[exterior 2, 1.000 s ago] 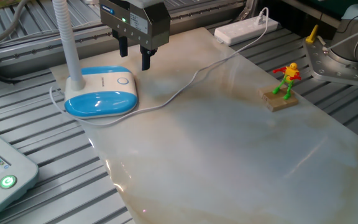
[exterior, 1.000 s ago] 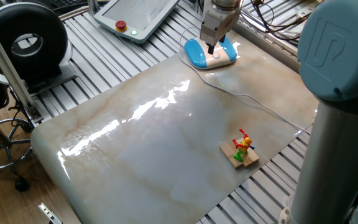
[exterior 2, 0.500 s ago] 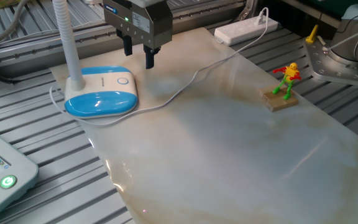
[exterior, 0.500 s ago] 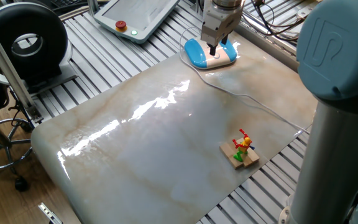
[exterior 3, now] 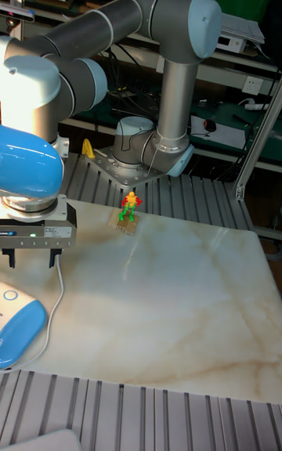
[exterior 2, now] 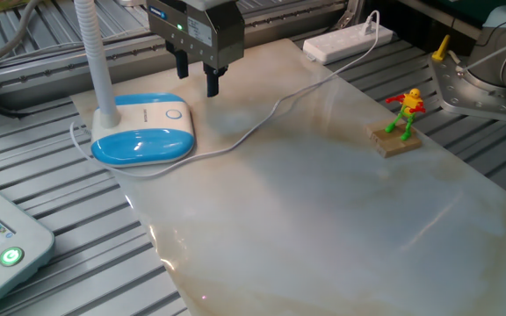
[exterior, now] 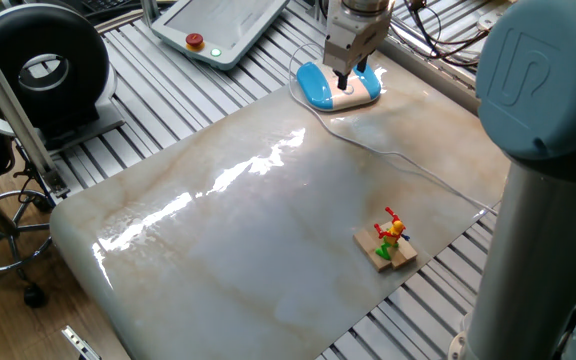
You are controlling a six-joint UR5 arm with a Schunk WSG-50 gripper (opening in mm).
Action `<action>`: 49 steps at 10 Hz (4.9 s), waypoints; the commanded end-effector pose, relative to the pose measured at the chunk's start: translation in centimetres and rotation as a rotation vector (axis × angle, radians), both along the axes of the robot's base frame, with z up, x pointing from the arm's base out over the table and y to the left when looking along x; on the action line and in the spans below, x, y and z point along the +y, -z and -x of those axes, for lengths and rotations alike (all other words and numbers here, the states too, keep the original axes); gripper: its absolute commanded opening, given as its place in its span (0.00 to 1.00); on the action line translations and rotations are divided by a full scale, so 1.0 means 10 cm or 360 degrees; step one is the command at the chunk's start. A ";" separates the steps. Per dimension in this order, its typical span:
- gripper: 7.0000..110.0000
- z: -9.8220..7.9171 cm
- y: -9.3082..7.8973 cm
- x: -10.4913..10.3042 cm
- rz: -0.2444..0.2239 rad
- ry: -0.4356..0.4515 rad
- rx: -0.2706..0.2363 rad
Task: Turn off the desk lamp by pressing the button
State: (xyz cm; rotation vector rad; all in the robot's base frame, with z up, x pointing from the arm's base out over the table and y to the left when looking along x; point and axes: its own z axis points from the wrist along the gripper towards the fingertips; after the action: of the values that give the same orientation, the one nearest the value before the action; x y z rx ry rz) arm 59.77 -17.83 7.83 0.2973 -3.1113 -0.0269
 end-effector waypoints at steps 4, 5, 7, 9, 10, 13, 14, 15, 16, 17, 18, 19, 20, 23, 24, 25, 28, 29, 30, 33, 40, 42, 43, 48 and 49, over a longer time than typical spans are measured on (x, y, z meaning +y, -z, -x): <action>0.57 -0.11 0.16 0.04 -0.0035 0.0014 -0.0020; 0.57 -0.11 0.18 0.04 -0.0037 0.0014 -0.0024; 0.57 -0.14 0.25 0.04 -0.0037 0.0012 -0.0037; 0.57 -0.18 0.30 0.03 -0.0035 0.0025 -0.0056; 0.57 -0.19 0.30 0.06 -0.0055 0.0040 -0.0060; 0.57 -0.24 0.37 0.09 -0.0057 0.0055 -0.0079; 0.57 -0.27 0.41 0.08 -0.0053 0.0065 -0.0096; 0.57 -0.28 0.43 0.06 -0.0053 0.0068 -0.0099; 0.57 -0.28 0.44 0.05 -0.0053 0.0060 -0.0099; 0.57 -0.27 0.46 0.05 -0.0055 0.0050 -0.0094; 0.57 -0.27 0.49 0.06 -0.0050 0.0050 -0.0092; 0.57 -0.26 0.52 0.06 -0.0050 0.0045 -0.0097; 0.57 -0.25 0.57 0.07 -0.0050 0.0031 -0.0100; 0.57 -0.17 0.66 0.07 -0.0057 -0.0013 -0.0093; 0.57 -0.15 0.66 0.06 -0.0057 -0.0016 -0.0086; 0.57 -0.12 0.66 0.07 -0.0064 -0.0023 -0.0077; 0.57 -0.06 0.57 0.08 -0.0055 -0.0027 -0.0040; 0.57 -0.07 0.55 0.10 -0.0055 -0.0022 -0.0037; 0.57 -0.08 0.54 0.09 -0.0064 -0.0034 -0.0040; 0.57 -0.16 0.42 -0.05 0.0024 -0.0045 -0.0105; 0.57 -0.11 -0.10 0.70 -0.0196 0.0513 -0.0058; 0.57 -0.11 -0.10 0.85 -0.0195 0.0620 -0.0063; 0.57 -0.12 -0.09 0.86 -0.0166 0.0628 -0.0081; 0.57 -0.15 -0.07 0.79 -0.0126 0.0578 -0.0091; 0.57 -0.15 -0.06 0.78 -0.0117 0.0568 -0.0093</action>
State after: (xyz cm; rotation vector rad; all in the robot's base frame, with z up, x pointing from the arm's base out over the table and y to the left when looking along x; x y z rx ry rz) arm 61.03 -10.15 8.33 -0.2574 -3.1736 -0.1434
